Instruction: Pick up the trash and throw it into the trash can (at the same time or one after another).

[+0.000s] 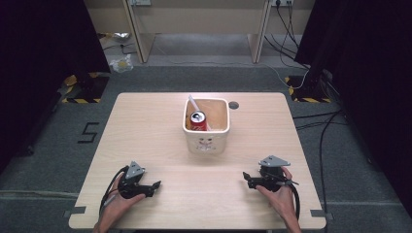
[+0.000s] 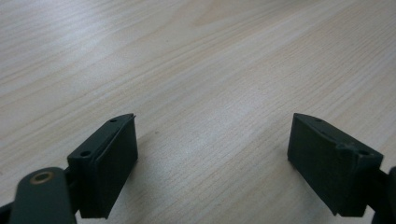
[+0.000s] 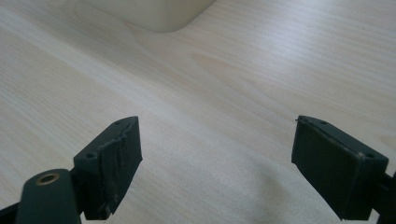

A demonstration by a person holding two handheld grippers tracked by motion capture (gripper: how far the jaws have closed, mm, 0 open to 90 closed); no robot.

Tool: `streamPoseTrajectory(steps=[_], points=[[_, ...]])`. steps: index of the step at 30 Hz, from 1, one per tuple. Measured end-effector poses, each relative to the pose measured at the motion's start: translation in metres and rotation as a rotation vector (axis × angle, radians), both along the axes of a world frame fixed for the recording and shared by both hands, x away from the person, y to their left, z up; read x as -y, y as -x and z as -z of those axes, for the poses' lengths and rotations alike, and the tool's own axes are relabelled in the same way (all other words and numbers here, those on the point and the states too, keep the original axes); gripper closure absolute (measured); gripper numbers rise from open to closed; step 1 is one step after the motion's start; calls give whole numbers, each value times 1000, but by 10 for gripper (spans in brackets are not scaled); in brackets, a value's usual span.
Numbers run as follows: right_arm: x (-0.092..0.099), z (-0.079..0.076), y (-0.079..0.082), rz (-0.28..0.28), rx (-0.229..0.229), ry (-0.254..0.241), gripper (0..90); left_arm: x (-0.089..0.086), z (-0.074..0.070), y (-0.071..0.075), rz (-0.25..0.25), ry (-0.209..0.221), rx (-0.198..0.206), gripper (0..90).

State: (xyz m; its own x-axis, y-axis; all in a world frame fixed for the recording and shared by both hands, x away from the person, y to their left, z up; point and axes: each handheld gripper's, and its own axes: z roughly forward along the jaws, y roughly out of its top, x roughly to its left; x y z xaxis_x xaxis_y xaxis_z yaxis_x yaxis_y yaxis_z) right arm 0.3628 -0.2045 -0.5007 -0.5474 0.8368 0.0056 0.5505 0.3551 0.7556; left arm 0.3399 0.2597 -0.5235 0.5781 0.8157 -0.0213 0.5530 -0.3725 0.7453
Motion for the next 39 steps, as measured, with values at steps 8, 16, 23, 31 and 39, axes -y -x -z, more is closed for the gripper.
streamPoseTrajectory(steps=[8,16,23,31,39], points=[[2,6,6,9,-7,19,163,0,0,0,-1,1,0,152],[3,11,11,14,-20,35,158,0,0,0,0,0,0,152],[2,16,12,12,-31,39,152,0,0,0,0,0,0,152],[1,16,12,13,-32,47,144,0,0,0,0,0,0,152],[1,16,12,13,-31,48,144,0,0,0,0,1,0,152]])
